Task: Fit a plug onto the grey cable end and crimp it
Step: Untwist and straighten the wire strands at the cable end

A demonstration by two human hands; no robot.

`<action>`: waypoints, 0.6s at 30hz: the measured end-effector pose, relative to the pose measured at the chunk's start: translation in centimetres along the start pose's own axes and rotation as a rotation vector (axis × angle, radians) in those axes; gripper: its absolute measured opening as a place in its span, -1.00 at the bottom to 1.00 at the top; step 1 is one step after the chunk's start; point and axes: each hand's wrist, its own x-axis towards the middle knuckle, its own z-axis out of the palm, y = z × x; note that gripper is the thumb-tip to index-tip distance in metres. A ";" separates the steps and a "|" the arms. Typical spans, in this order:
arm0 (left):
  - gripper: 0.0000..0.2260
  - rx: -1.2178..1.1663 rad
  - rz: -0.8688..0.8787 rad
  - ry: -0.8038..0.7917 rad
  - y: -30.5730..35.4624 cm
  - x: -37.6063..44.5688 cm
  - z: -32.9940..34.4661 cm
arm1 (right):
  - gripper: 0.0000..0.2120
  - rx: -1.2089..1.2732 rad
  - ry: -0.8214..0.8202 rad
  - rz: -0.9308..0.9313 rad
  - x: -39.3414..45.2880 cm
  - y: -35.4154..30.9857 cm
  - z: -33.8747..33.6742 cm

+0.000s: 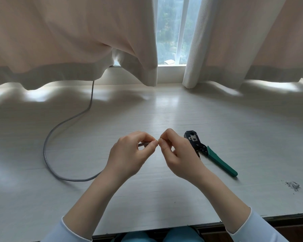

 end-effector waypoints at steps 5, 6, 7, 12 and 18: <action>-0.90 -0.021 0.009 -0.018 0.1 0.1 0.0 | -0.87 0.029 -0.027 0.006 0.0 -0.1 -0.1; -0.90 -0.019 0.011 -0.017 0.1 0.1 0.0 | -0.87 -0.028 -0.035 -0.015 0.0 -0.1 -0.2; -0.90 -0.017 0.015 -0.016 0.1 0.1 0.0 | -0.88 -0.095 -0.042 -0.040 0.0 -0.1 -0.2; -0.88 -0.112 0.027 -0.030 0.0 0.1 -0.2 | -0.85 0.010 -0.137 -0.032 0.2 -0.1 -1.0; -0.89 -0.090 0.019 -0.018 0.0 0.2 -0.1 | -0.84 0.118 -0.145 0.022 0.2 0.4 -1.1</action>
